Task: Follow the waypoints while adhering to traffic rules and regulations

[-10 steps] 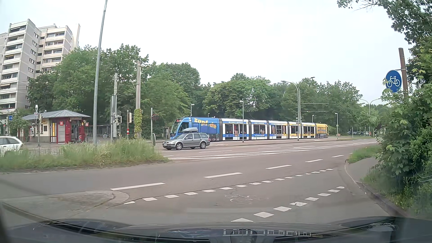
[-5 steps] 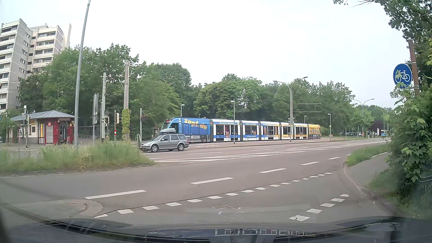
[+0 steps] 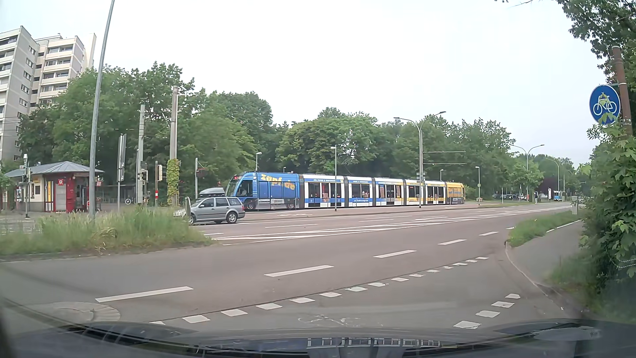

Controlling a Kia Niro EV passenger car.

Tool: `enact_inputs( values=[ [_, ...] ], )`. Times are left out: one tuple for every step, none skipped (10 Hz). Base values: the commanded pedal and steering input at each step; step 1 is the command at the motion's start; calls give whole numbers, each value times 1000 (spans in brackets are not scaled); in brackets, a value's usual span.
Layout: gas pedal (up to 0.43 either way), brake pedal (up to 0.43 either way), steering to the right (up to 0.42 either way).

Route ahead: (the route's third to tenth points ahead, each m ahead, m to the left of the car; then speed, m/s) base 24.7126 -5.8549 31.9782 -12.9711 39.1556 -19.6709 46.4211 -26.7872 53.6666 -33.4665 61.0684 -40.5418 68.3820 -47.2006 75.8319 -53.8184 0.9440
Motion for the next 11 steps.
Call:
enact_inputs(
  values=[
    [0,183,157],
    [0,183,157],
    [0,183,157],
    [0,183,157],
    [0,183,157],
    [0,177,157],
    [0,177,157],
    [0,171,157],
    [0,177,156],
    [0,171,156],
    [0,171,156]
  ],
)
